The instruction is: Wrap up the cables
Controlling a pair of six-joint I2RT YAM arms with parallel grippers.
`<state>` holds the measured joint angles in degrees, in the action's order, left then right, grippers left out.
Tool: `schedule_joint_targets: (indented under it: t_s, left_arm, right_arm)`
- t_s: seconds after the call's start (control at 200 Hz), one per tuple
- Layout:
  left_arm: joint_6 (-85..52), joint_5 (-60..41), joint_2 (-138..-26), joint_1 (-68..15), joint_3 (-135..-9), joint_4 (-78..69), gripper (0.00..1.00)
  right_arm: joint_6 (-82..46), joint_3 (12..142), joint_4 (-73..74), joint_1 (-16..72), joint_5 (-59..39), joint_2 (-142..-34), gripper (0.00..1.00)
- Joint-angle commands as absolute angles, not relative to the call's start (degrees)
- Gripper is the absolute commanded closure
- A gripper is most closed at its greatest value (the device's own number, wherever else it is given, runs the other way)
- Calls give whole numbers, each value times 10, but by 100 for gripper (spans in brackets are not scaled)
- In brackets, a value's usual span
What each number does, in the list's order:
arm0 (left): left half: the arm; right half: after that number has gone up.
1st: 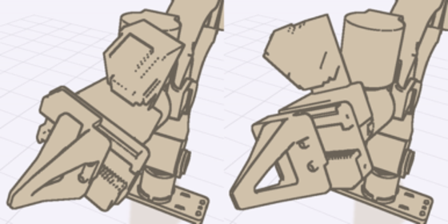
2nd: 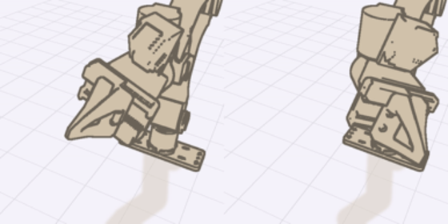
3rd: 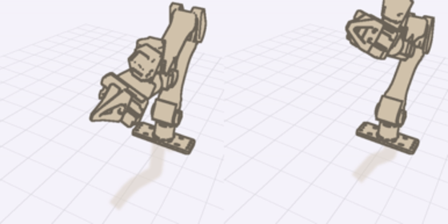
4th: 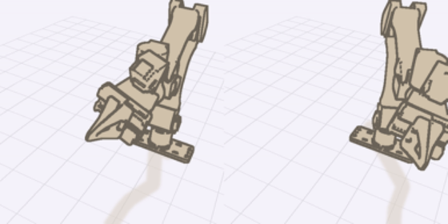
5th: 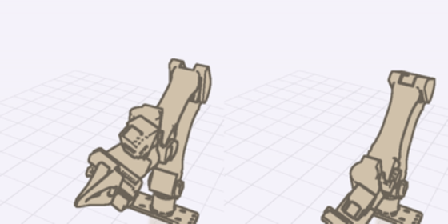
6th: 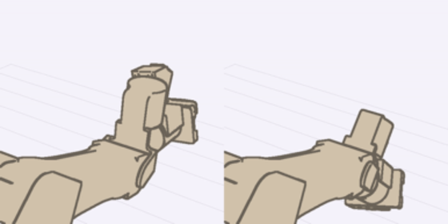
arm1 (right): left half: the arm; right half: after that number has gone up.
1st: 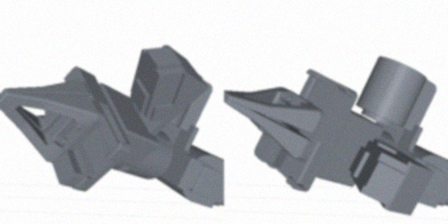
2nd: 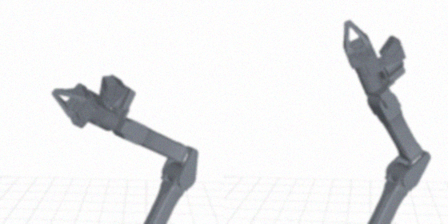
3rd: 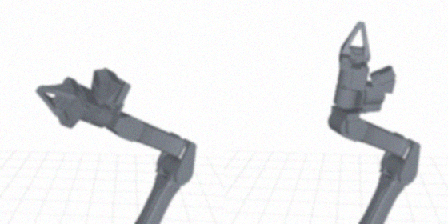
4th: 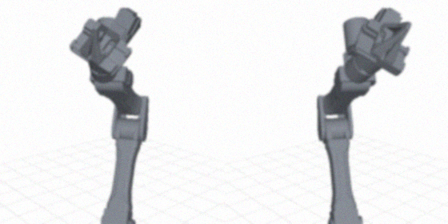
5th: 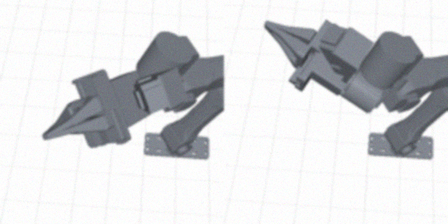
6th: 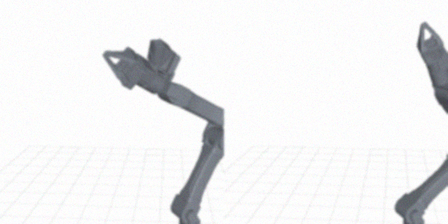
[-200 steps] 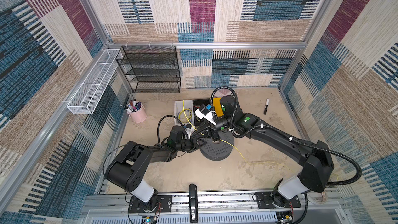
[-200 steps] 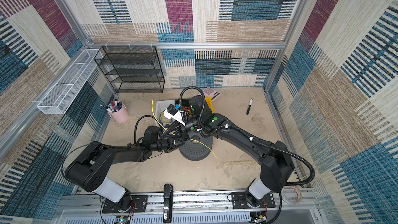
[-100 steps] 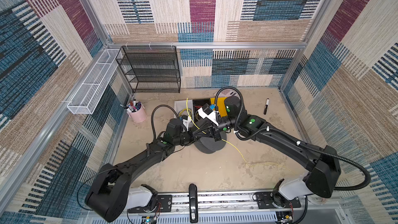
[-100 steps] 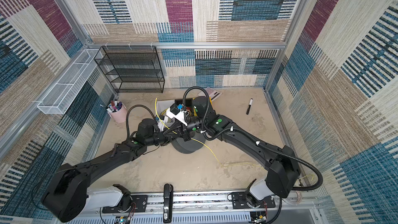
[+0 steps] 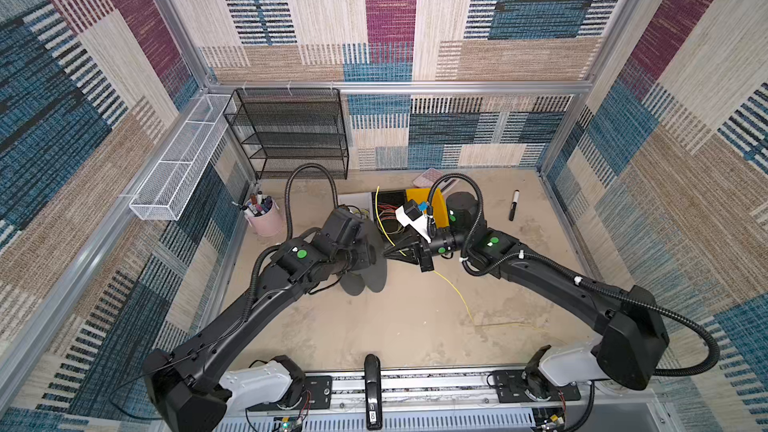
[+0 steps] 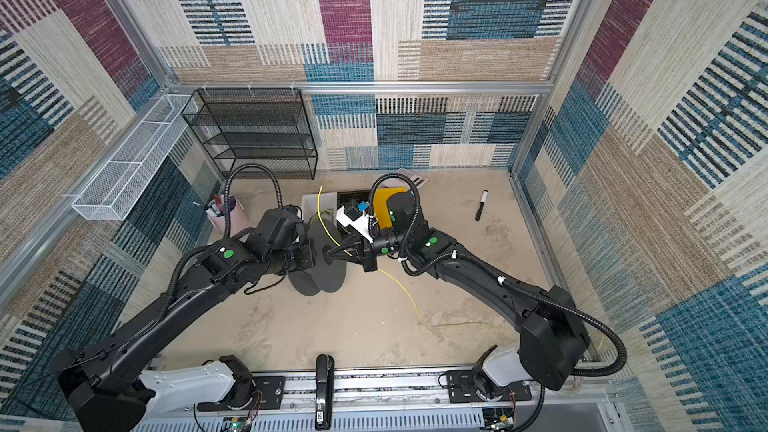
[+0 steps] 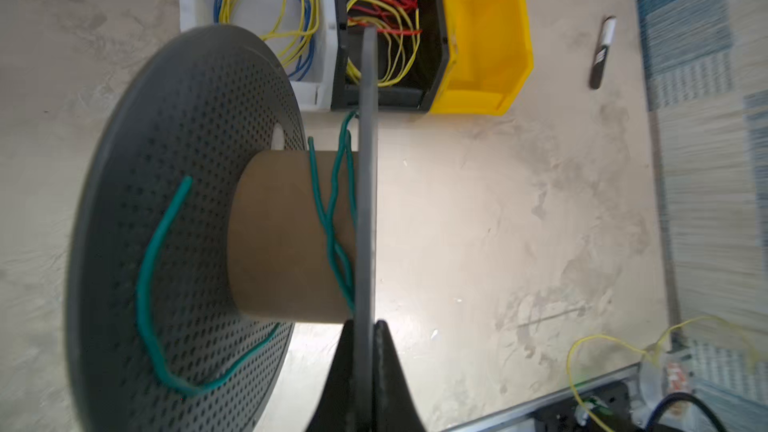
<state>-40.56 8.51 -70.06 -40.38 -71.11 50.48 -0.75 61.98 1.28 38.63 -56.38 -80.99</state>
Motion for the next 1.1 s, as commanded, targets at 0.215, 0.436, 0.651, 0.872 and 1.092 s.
schedule_joint_targets:
  t_s: [0.215,0.436,0.651,0.872,1.092]
  left_arm:
    - [-445,180,-787,-457,-762,551,100]
    - [-476,163,-835,-468,-766,530,100]
    - [-502,152,-846,-471,-758,520,94]
    - [-492,139,-825,-473,-777,521,58]
    - [-460,121,-803,-470,-813,587,50]
  right_arm:
    - [-49,551,60,328,-562,-753,100]
    - [-48,538,62,323,-567,-740,100]
    - [-47,534,57,323,-574,-734,100]
    - [-41,553,39,323,-579,-752,100]
    - [-67,565,38,325,-626,-789,96]
